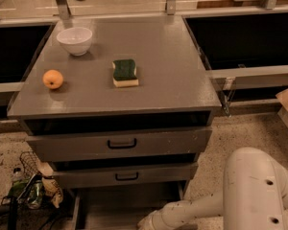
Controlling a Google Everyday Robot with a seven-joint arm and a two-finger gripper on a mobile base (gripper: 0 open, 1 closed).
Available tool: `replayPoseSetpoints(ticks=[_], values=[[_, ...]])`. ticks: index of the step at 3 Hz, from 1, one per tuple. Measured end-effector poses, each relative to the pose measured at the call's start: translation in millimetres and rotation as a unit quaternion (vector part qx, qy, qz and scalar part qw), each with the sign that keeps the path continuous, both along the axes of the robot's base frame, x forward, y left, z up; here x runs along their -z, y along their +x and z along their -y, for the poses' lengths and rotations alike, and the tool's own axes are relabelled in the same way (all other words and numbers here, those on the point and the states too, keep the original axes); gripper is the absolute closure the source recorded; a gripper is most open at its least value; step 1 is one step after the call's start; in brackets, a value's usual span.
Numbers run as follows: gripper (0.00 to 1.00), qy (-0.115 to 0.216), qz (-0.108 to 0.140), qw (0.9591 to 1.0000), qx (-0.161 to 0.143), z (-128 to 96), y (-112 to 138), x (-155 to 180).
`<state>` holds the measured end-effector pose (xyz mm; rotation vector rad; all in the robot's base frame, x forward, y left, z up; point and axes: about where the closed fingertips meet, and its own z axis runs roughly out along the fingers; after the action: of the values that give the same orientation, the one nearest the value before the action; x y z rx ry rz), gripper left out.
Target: Open bottom drawer
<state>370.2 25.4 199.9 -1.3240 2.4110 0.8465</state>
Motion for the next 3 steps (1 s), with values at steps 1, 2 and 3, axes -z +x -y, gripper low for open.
replayPoseSetpoints(ticks=[1,2,3], values=[[1.00,0.002,-0.003,1.0000,-0.006,-0.4,-9.5,-3.6],[1.00,0.006,0.000,1.0000,-0.006,1.0,-13.9,-10.3],[1.00,0.006,0.000,1.0000,-0.006,1.0,-13.9,-10.3]])
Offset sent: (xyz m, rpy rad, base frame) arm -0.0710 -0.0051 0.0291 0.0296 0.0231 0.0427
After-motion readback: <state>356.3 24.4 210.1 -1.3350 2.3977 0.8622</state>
